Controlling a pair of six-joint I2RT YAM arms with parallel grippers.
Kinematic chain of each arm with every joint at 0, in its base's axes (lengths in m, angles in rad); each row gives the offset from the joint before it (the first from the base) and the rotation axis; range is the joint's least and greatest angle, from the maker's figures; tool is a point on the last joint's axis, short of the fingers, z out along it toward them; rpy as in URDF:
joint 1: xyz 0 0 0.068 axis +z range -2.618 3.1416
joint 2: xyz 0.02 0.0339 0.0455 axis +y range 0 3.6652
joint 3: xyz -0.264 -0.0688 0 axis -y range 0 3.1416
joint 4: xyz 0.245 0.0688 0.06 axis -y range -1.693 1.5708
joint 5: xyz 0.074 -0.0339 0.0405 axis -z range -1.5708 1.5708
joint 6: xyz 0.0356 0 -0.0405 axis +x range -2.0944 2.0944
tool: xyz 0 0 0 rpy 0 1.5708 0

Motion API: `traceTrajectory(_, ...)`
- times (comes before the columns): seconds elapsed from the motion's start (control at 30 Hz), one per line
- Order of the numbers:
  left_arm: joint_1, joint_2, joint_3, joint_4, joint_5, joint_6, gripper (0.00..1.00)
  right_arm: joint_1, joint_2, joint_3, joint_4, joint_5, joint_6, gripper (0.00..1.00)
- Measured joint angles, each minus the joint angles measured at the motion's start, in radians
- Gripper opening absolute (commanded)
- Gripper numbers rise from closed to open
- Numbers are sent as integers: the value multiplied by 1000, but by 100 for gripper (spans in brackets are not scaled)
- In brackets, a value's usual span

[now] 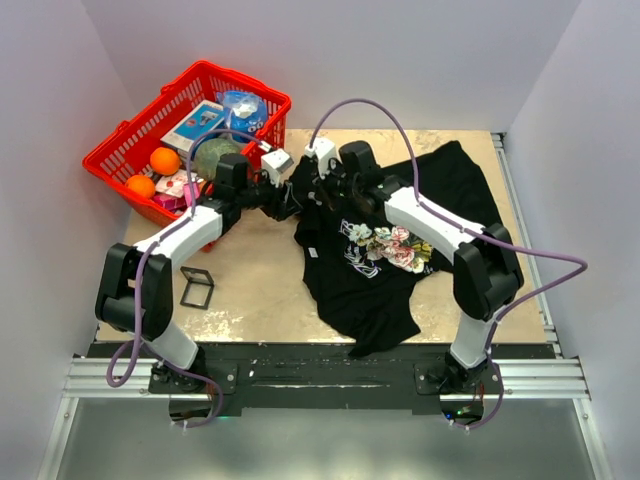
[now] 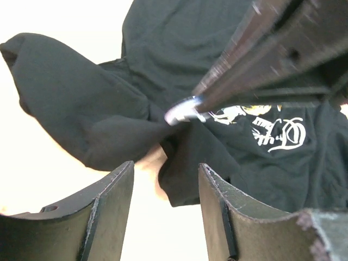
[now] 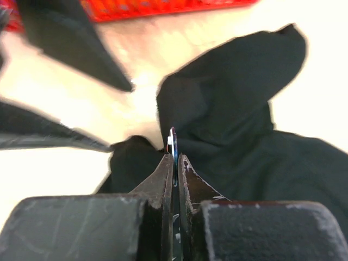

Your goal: Remove the brooch from the garment

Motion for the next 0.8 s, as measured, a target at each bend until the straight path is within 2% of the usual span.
traceTrajectory(0.33,-1,-5,-31,39,10,-57,54,19,137,330,-404,244,-228,0)
traceTrajectory(0.6,-1,-25,-94,148,4,-143,56,60,192,518,-769,358,-299,0)
traceTrajectory(0.8,-1,-23,-111,185,-6,-169,56,61,217,517,-946,352,-375,0)
